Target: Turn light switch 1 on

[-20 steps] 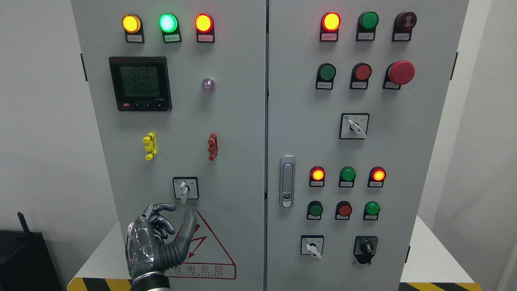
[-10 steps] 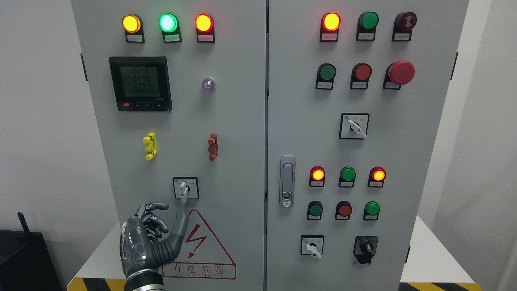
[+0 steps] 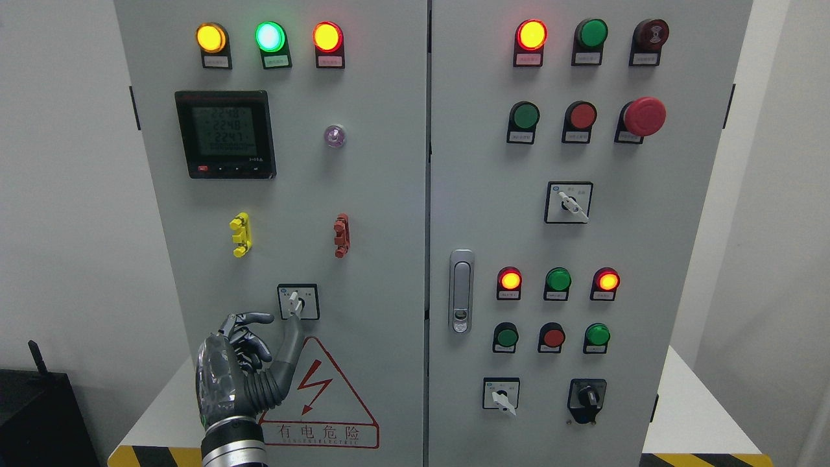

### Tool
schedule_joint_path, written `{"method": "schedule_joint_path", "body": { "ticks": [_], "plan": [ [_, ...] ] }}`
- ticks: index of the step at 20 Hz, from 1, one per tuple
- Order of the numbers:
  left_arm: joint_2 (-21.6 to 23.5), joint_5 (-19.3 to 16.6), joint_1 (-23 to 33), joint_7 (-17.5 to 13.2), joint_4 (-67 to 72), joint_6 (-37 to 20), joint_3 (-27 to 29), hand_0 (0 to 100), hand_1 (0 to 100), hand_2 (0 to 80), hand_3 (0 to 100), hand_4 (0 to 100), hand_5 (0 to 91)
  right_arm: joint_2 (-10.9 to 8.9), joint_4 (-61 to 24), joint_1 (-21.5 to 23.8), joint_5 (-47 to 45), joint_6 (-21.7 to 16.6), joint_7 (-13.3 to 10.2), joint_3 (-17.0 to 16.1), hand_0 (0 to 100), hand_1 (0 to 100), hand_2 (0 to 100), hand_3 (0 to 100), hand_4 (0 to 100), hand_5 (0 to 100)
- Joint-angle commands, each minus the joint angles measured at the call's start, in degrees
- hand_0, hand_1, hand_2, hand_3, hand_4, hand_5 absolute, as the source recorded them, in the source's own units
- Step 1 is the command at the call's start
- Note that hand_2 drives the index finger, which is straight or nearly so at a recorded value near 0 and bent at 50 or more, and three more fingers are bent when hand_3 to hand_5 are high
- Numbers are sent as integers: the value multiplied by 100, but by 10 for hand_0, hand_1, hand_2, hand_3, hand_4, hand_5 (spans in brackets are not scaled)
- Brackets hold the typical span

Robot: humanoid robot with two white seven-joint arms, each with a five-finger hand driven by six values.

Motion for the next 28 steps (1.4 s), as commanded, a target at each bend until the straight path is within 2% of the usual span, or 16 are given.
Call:
{"method": "schedule_joint_path", "body": {
  "ticks": [1, 21, 28],
  "plan": [
    [-4, 58, -37, -10, 121, 21, -53, 203, 604, 475, 969, 975, 882, 0, 0, 2, -35, 0, -2, 62, 120, 389, 0, 0, 0, 0],
    [-4, 76, -247, -107, 226, 48, -97, 178, 601, 523, 1000, 994, 882, 0, 0, -7, -35, 0, -2, 62, 120, 389, 0, 0, 0, 0],
    [-4, 85, -291, -107, 244, 232, -97, 170, 596, 534, 1000, 995, 882, 0, 0, 2, -35, 0, -2, 62, 120, 389, 0, 0, 0, 0]
  ]
}}
